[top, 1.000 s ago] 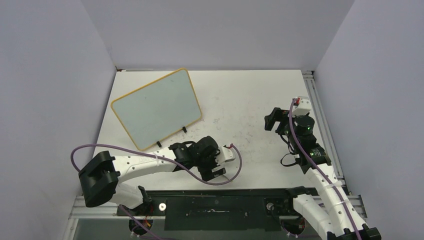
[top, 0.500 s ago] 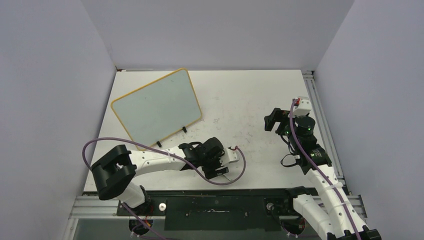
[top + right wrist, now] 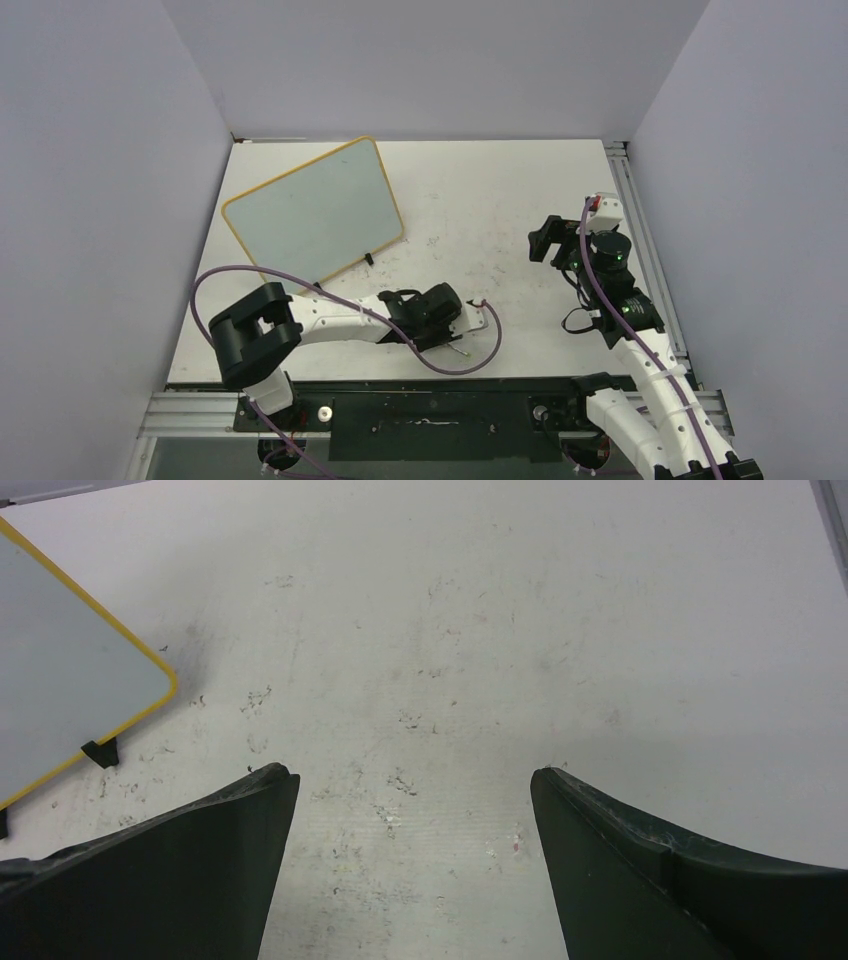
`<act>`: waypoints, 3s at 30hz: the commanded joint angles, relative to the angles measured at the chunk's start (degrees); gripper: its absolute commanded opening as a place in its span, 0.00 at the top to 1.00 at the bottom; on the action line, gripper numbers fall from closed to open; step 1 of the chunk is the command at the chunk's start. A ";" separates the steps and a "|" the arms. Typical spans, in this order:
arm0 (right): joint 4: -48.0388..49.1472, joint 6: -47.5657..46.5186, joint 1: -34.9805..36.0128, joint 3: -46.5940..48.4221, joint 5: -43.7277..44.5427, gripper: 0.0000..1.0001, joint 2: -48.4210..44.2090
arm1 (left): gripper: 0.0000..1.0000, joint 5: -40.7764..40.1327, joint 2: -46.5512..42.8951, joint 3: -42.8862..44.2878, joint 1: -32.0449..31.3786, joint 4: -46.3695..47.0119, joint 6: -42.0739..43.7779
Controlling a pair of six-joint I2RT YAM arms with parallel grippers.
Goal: Write a sentence on the whiteboard
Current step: Open the whiteboard marker at the center of the board.
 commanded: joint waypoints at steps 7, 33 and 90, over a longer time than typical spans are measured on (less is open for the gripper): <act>0.24 1.10 0.47 2.48 -1.66 0.10 0.20 | 1.00 -8.59 -0.85 0.52 -3.11 -0.27 -0.55; 5.94 10.19 29.20 0.69 -38.59 0.12 19.34 | 1.00 -0.66 -27.65 -0.16 -4.81 -8.61 -0.46; 60.71 28.50 31.35 -15.07 -21.14 0.95 3.07 | 0.03 16.77 -51.06 -11.13 18.88 32.28 -52.78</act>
